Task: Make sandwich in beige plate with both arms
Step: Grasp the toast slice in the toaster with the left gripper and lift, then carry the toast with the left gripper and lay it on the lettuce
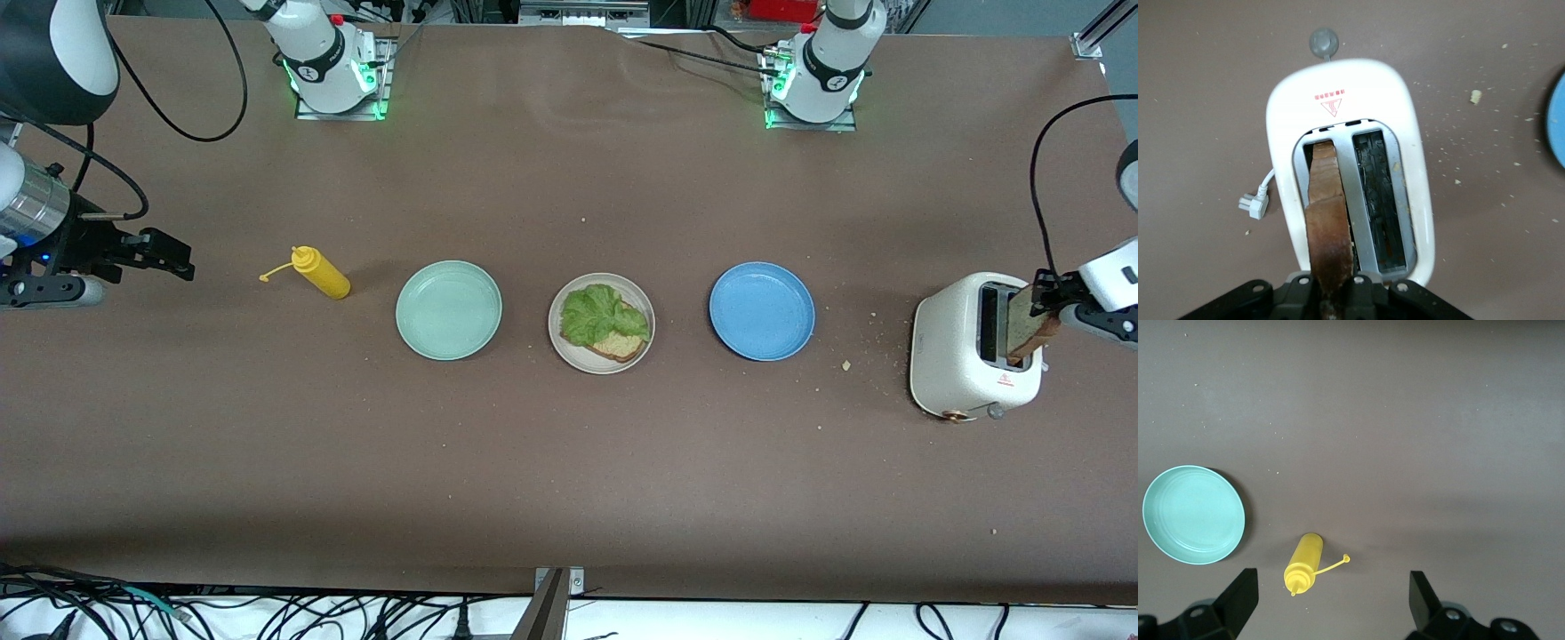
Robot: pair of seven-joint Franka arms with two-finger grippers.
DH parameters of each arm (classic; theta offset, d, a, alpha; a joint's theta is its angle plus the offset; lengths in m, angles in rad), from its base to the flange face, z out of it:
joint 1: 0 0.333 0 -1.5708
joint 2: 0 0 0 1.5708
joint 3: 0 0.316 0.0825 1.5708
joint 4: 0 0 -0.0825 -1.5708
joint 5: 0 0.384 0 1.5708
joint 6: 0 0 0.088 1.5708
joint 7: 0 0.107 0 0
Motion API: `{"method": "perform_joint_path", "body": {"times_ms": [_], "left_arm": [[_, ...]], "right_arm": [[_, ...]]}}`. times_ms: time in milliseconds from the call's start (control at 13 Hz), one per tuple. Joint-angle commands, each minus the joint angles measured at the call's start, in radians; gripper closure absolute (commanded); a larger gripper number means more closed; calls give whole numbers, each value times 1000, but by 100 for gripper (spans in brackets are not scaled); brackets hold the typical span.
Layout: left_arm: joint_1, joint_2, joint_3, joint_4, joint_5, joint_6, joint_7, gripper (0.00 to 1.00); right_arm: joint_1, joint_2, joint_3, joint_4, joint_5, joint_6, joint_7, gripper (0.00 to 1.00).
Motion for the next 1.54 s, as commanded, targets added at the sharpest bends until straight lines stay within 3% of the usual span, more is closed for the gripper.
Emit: {"method": "perform_joint_path", "body": {"times_ms": [0,385,846,1154,1462], "left_arm": [[4,-11,-10,155,34,-176,20,100],[-28,-4,-39,304,11,-385,-36,100],[-56,86,-102,319,-445,-572,-278,100],[-65,247,-231,324,-746,-574,-349,100],[-174,328,-240,319,-891,-512,-351,100]], "right_arm": [[-3,-8,-2,1,-7,-6,-3,0],[-4,-8,-18,21,-11,-18,-17,0],[5,-7,-12,19,-13,-19,-6,0],[1,-7,-16,19,-13,-22,-15,0],[-1,-7,-18,19,-13,-22,-15,0]]}}
